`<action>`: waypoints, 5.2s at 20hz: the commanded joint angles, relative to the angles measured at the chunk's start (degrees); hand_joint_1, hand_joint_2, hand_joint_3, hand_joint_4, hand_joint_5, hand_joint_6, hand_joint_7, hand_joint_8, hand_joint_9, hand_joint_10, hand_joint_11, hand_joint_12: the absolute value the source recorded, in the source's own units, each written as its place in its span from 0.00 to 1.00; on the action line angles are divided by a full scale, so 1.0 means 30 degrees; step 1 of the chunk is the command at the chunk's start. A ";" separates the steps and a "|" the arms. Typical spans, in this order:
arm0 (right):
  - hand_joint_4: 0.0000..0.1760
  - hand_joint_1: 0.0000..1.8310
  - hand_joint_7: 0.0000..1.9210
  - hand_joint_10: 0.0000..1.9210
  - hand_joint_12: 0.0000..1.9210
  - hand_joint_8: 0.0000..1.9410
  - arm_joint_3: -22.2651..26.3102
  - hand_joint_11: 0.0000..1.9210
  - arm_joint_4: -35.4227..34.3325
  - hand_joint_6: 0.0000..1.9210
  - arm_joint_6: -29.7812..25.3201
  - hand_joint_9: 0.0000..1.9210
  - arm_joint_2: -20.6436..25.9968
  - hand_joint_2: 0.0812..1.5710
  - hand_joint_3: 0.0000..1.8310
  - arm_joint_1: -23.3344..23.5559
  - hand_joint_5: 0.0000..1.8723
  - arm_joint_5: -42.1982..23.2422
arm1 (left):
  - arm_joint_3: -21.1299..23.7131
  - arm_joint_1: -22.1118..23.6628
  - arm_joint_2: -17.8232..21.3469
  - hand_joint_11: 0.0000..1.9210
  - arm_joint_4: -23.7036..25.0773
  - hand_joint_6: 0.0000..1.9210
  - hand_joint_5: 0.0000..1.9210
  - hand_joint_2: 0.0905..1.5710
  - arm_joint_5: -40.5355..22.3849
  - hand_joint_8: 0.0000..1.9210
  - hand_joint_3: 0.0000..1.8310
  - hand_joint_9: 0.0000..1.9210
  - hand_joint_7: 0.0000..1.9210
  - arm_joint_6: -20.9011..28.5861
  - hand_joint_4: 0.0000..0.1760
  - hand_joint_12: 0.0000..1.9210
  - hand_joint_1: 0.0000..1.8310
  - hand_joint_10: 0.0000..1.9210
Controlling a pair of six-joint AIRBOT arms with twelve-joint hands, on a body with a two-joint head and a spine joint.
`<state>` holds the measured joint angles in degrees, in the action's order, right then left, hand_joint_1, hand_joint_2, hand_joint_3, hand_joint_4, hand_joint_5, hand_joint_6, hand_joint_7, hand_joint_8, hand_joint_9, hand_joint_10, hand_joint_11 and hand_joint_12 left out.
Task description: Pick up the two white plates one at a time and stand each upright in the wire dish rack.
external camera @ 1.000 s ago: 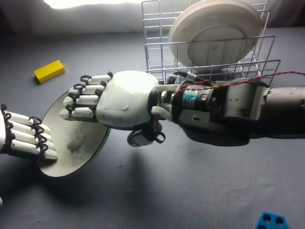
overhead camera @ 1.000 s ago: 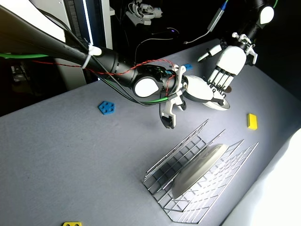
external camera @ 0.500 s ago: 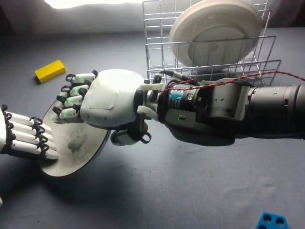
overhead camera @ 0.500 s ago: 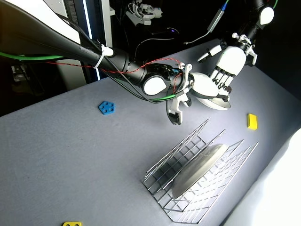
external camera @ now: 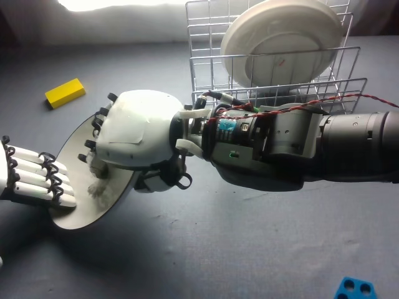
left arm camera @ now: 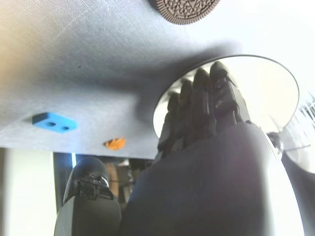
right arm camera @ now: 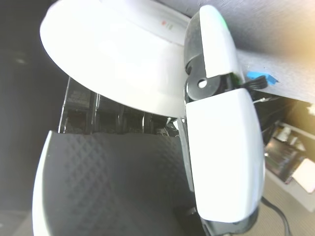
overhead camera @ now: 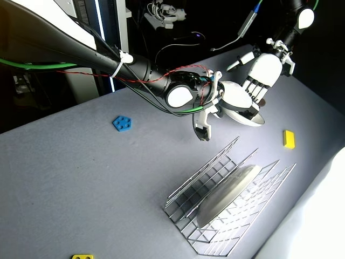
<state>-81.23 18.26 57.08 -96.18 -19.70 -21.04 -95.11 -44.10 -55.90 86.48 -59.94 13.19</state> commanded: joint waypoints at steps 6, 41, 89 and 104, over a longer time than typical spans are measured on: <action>0.00 0.76 0.56 0.56 0.55 0.43 0.0011 0.48 -0.0212 0.45 -0.0094 0.54 0.0175 0.67 0.00 0.0290 0.51 -0.1553 | -0.0046 0.0547 -0.0189 0.00 -0.0327 0.00 0.05 0.67 -0.0393 0.00 0.00 0.03 0.04 0.0538 0.00 0.06 0.00 0.00; 0.00 0.76 0.57 0.53 0.52 0.40 0.4210 0.47 -0.1586 0.50 -0.6190 0.53 0.4792 0.67 0.00 0.4526 0.51 0.2173 | -0.1083 0.6618 0.0868 0.00 0.0305 0.00 0.05 0.67 -0.0407 0.00 0.00 0.03 0.05 0.1342 0.00 0.09 0.00 0.00; 0.00 0.76 0.57 0.53 0.52 0.40 0.4333 0.45 -1.3285 0.49 -0.7718 0.53 0.8235 0.67 0.00 0.8025 0.52 0.5252 | -0.1780 0.5115 0.0717 0.00 0.0533 0.00 0.06 0.65 0.0357 0.00 0.00 0.05 0.06 0.1188 0.00 0.13 0.00 0.00; 0.00 0.75 0.55 0.54 0.52 0.43 0.4329 0.45 -1.6460 0.50 -0.6855 0.52 0.8651 0.67 0.00 0.7135 0.51 0.3435 | -0.1715 0.5230 0.0652 0.00 0.0720 0.00 0.06 0.65 0.0726 0.00 0.00 0.05 0.05 0.0834 0.00 0.13 0.00 0.00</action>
<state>-68.40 -30.09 37.56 -70.65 0.86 -3.27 -100.20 -28.84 -54.52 92.16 -57.01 15.90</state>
